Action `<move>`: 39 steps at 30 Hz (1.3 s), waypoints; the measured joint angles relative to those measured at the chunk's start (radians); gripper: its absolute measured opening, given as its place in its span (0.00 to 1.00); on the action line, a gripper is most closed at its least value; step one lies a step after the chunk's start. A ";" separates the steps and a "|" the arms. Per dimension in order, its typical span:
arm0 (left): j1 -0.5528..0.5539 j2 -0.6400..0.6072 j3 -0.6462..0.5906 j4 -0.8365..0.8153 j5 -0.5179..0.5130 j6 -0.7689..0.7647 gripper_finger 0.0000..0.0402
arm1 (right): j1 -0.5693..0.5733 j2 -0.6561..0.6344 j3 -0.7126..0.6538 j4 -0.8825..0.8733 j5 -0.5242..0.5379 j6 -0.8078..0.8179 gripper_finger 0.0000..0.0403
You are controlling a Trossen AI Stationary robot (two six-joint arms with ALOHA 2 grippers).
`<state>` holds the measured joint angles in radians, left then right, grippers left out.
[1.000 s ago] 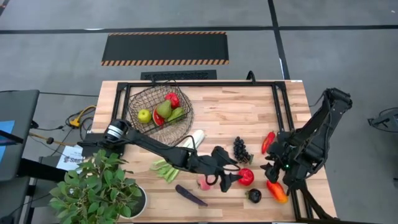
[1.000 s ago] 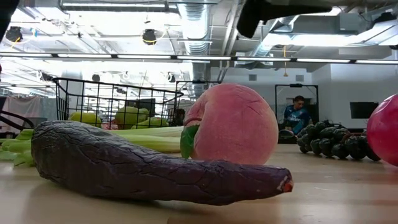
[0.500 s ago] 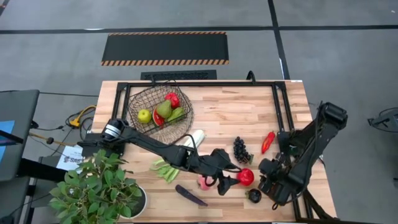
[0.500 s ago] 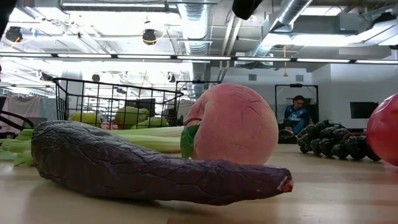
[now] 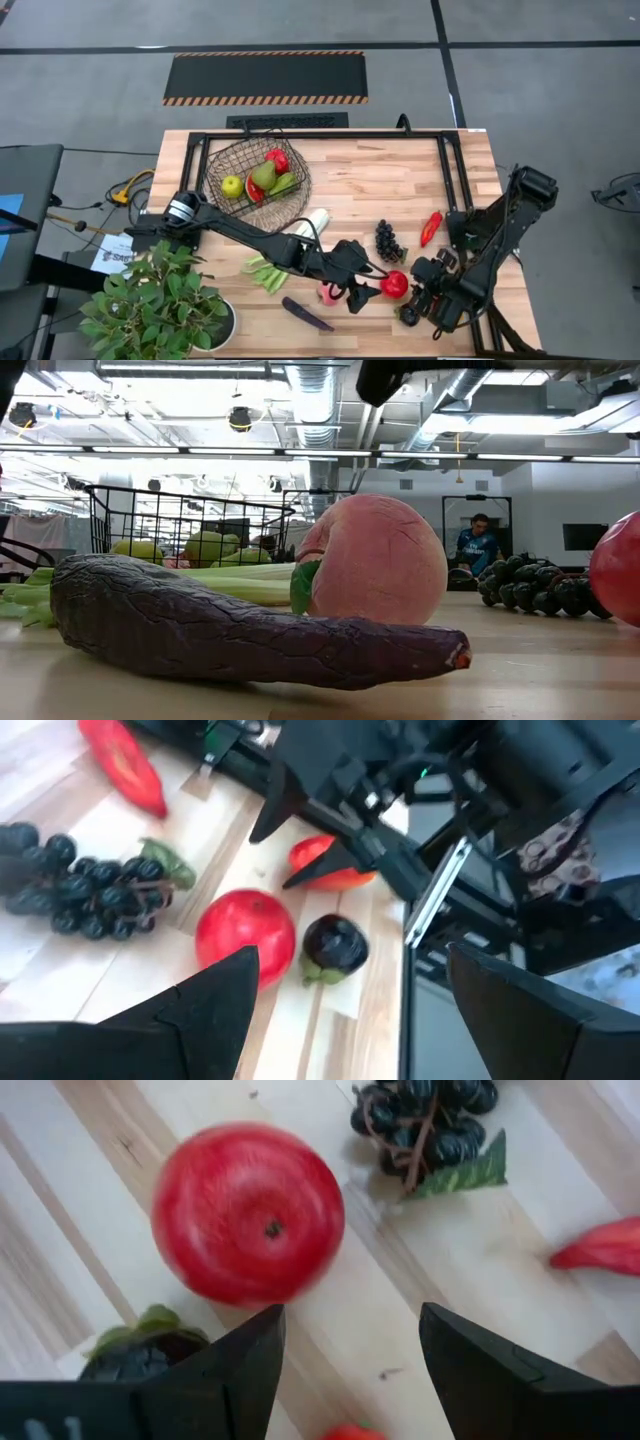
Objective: Build produce basket
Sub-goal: Put the red apple into the wire basket
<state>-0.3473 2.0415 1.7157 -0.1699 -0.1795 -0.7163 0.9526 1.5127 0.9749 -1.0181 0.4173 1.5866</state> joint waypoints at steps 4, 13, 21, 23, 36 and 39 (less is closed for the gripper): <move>-0.001 0.000 -0.001 -0.029 0.000 0.002 0.76 | -0.030 0.000 0.000 0.022 0.001 -0.042 0.63; -0.006 0.000 -0.001 -0.056 0.020 0.030 0.76 | -0.074 0.035 0.000 0.128 0.004 -0.109 0.63; -0.005 0.000 -0.001 -0.150 0.018 0.050 0.76 | -0.218 0.081 -0.001 0.227 0.014 -0.352 0.63; -0.004 0.000 -0.001 -0.178 0.016 0.068 0.76 | -0.263 0.071 -0.001 0.266 0.019 -0.421 0.63; 0.060 0.006 -0.003 -0.214 -0.168 0.295 0.76 | -0.300 -0.292 0.000 0.357 0.100 -0.521 0.63; 0.096 0.006 -0.026 -0.150 -0.137 0.344 0.76 | -0.262 -0.373 0.000 0.344 0.159 -0.490 0.63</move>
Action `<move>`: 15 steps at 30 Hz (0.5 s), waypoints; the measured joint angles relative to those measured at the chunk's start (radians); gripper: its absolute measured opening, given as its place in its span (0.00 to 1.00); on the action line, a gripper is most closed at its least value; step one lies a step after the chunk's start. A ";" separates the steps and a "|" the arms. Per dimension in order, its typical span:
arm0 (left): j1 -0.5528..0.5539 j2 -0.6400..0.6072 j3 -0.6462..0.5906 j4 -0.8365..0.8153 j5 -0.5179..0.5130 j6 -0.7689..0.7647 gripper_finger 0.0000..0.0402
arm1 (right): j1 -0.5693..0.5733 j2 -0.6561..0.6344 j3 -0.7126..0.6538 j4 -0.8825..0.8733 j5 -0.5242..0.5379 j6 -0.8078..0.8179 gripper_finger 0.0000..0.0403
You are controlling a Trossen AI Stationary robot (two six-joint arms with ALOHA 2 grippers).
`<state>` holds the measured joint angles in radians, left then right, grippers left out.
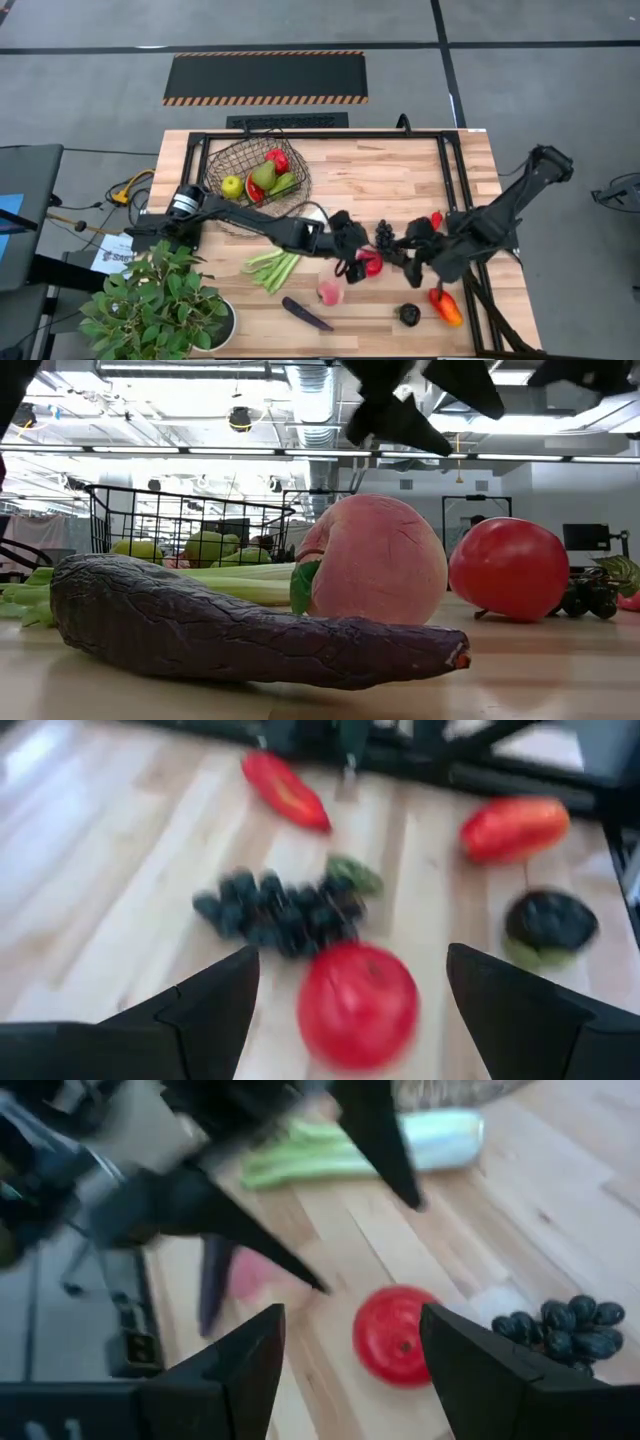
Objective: Build produce basket
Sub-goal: Put the red apple into the wire basket
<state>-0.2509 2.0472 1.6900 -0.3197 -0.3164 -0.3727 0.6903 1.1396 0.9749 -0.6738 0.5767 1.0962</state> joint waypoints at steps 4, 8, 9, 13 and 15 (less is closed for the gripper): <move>0.008 0.001 -0.060 0.164 0.061 0.087 0.76 | 0.042 -0.055 0.000 -0.031 0.077 0.047 0.63; 0.003 0.035 -0.073 0.178 0.076 0.119 0.76 | 0.071 -0.059 0.000 -0.064 0.085 0.105 0.63; 0.006 0.050 -0.074 0.185 0.074 0.129 0.76 | 0.078 -0.053 0.000 -0.067 0.085 0.114 0.63; 0.008 0.099 -0.071 0.272 0.070 0.198 0.76 | 0.094 -0.024 0.000 -0.083 0.081 0.160 0.63; 0.006 0.131 -0.069 0.292 0.074 0.203 0.76 | 0.099 -0.010 0.000 -0.079 0.080 0.183 0.63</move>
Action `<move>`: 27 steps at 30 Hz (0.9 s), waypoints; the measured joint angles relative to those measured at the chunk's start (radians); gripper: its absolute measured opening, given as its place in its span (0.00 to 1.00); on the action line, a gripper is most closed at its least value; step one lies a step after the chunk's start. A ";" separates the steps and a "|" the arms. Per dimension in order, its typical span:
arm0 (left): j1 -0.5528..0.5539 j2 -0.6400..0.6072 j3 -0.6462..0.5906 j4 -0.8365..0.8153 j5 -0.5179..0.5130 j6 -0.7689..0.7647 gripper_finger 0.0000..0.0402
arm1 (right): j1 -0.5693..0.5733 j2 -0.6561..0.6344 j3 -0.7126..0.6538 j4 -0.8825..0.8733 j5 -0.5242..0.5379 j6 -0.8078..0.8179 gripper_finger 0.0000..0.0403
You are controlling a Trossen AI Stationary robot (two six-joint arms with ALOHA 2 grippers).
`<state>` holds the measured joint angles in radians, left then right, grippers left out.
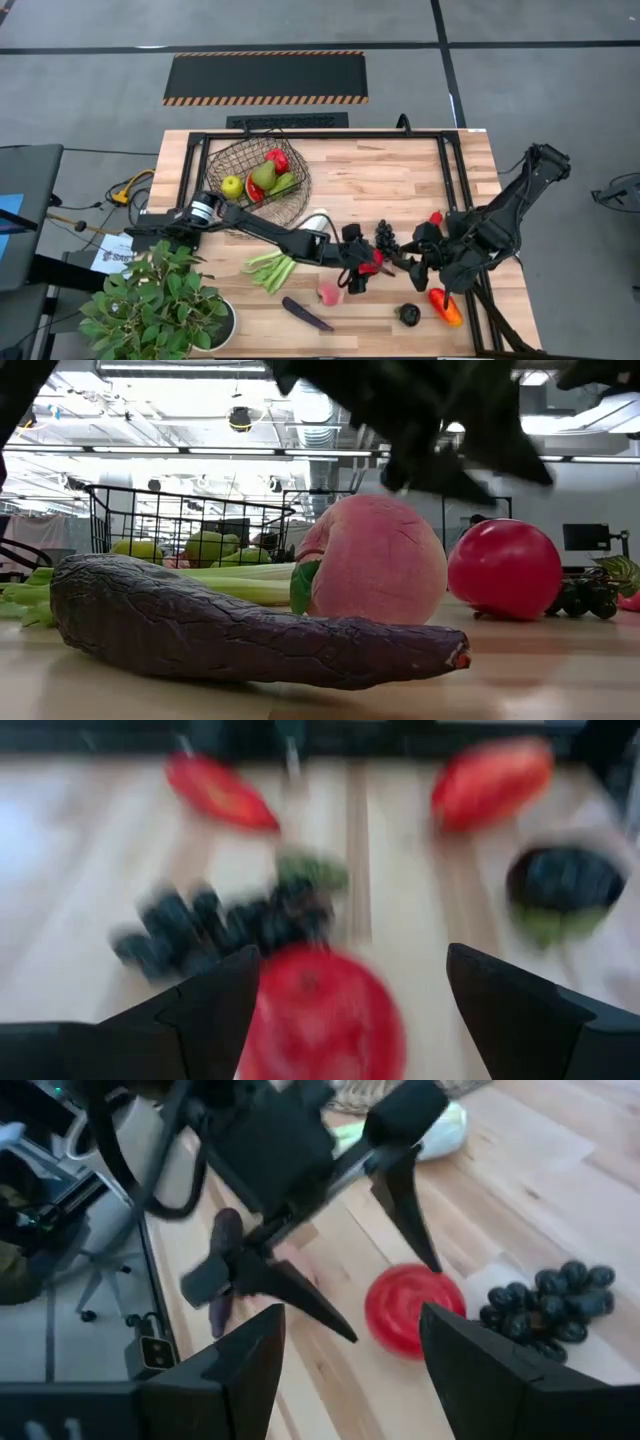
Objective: Build produce basket
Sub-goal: Put the red apple into the wire basket
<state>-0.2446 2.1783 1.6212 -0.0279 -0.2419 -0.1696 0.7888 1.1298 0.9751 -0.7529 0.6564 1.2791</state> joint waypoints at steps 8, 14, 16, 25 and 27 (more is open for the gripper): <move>0.012 0.066 0.001 0.007 -0.007 -0.054 0.76 | 0.021 0.030 0.000 -0.004 -0.005 0.034 0.63; 0.013 0.084 0.003 0.010 -0.009 -0.060 0.76 | 0.026 0.029 0.000 -0.002 -0.006 0.033 0.63; 0.013 0.090 0.005 0.007 -0.019 -0.074 0.76 | 0.029 0.029 0.000 -0.004 -0.005 0.033 0.63; 0.015 0.091 0.008 -0.018 -0.013 -0.132 0.54 | 0.029 0.029 0.000 -0.010 -0.005 0.030 0.63; 0.018 0.092 0.015 -0.023 -0.010 -0.139 0.52 | 0.029 0.029 0.000 -0.016 -0.005 0.030 0.63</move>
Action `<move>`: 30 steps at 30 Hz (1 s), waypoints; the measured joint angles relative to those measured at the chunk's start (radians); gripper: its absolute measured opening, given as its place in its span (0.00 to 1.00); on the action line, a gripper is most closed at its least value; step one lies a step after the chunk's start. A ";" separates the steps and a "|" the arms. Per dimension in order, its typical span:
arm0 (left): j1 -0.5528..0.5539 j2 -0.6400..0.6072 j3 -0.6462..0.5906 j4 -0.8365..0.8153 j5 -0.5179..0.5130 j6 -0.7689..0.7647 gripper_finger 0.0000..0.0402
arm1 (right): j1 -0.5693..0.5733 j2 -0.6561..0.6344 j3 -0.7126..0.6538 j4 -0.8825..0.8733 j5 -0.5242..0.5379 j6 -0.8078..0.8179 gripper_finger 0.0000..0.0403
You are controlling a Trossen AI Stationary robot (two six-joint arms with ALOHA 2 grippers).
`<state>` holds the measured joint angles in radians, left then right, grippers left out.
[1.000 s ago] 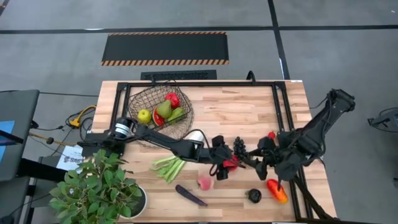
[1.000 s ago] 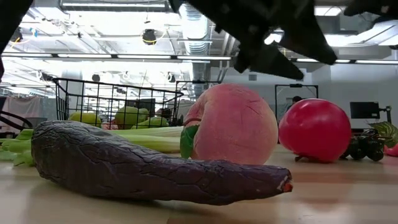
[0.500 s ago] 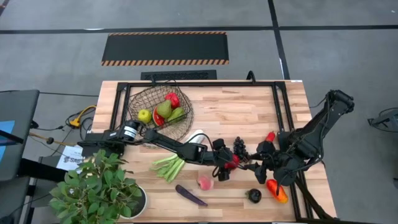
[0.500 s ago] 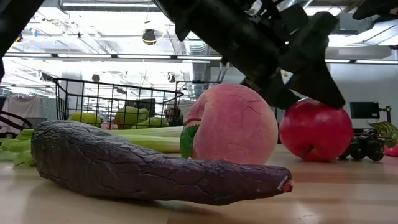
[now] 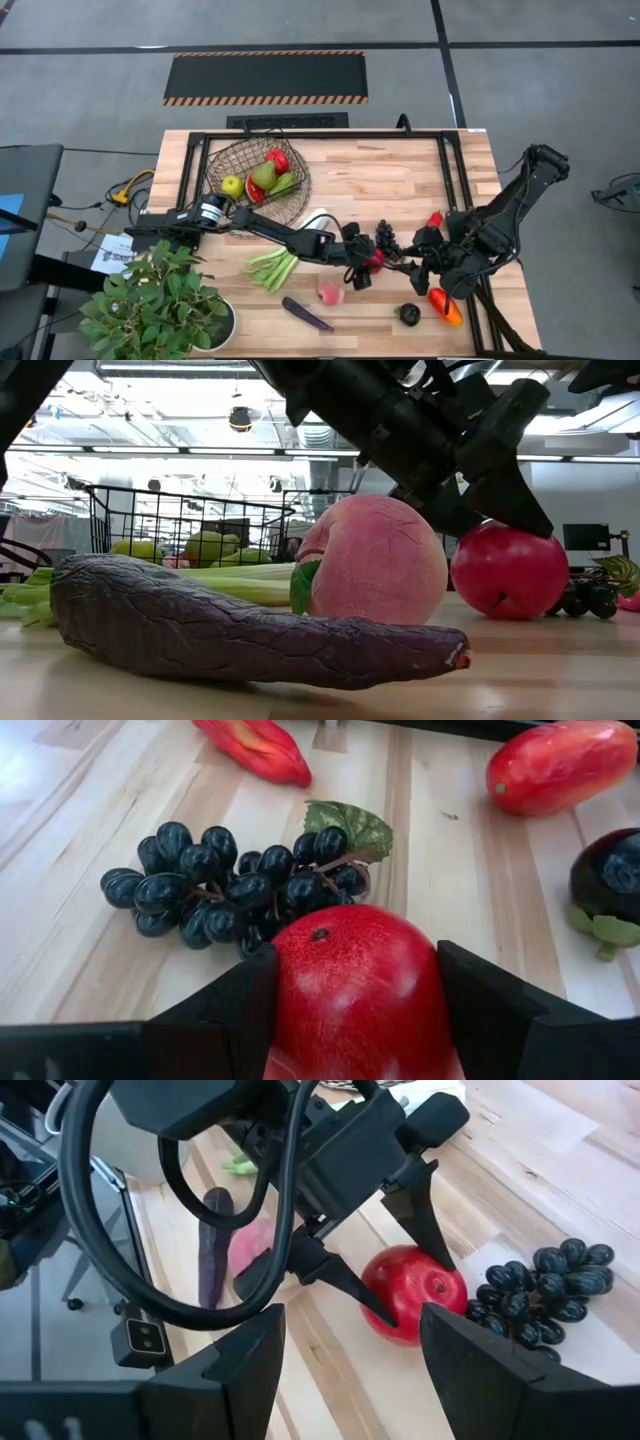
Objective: Build produce basket
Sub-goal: Put the red apple into the wire basket
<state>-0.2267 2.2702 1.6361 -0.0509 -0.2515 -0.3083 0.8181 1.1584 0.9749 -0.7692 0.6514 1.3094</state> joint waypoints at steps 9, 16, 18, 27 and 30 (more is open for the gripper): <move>0.009 0.002 0.104 -0.179 -0.049 -0.008 0.52 | 0.000 0.000 0.000 -0.006 0.000 0.000 0.63; 0.030 0.005 0.231 -0.375 -0.082 -0.038 0.52 | 0.000 0.000 0.000 -0.010 0.005 -0.008 0.63; 0.041 0.005 0.277 -0.454 -0.096 -0.052 0.52 | 0.000 0.000 0.000 -0.010 0.006 -0.008 0.63; 0.121 0.003 0.486 -0.792 -0.224 -0.107 0.52 | 0.000 0.000 0.000 -0.012 0.013 -0.009 0.63; 0.152 0.002 0.553 -0.872 -0.253 -0.107 0.53 | 0.000 0.000 0.000 -0.012 0.015 -0.009 0.63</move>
<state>-0.0751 2.2726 2.1895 -0.9232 -0.5044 -0.4153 0.8177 1.1584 0.9749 -0.7811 0.6666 1.3005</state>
